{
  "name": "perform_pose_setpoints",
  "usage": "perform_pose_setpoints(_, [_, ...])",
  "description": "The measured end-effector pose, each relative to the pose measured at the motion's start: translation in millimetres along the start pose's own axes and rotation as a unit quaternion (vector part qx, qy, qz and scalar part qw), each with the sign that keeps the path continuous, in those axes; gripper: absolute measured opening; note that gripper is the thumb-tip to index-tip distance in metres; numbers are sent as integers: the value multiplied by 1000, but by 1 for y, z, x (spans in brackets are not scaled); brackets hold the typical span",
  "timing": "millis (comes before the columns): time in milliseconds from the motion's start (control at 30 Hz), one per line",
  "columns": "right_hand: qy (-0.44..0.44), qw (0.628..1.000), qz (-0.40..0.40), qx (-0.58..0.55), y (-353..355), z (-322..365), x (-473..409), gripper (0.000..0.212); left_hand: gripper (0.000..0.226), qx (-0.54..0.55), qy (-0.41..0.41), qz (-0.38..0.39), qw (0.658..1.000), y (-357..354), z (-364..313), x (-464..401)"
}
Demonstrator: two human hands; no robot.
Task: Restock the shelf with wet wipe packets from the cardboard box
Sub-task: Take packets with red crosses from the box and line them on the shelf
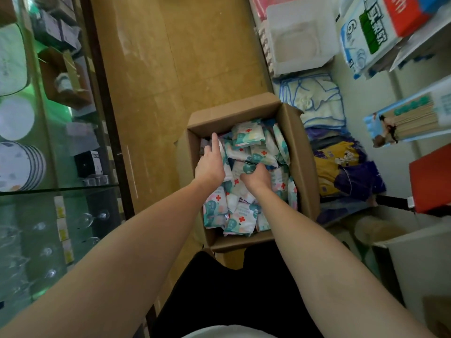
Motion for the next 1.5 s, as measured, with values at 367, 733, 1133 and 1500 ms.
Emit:
perform_pose_setpoints(367, [-8,999,-54,-1,39,-30,78,56,44,-96,-112,98,984,17,-29,47])
perform_pose_setpoints(733, [-14,976,-214,-36,68,-81,184,27,30,-191,-282,133,931,6,-83,132])
perform_pose_setpoints(1133, [-111,916,-313,-224,83,-217,307,51,39,-250,-441,173,845,-65,-148,259])
perform_pose_setpoints(1500, [-140,869,-402,-254,142,-349,434,34,35,-249,-539,143,792,-110,-249,421])
Point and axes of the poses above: each hand's wrist, its own x-axis away from the middle knuckle, its own y-axis out of the back of the hand, z = x × y, the point moved 4 cm from there along -x, towards the middle knuckle, and after that the axes turned 11 degrees about x, right-handed, at the moved point
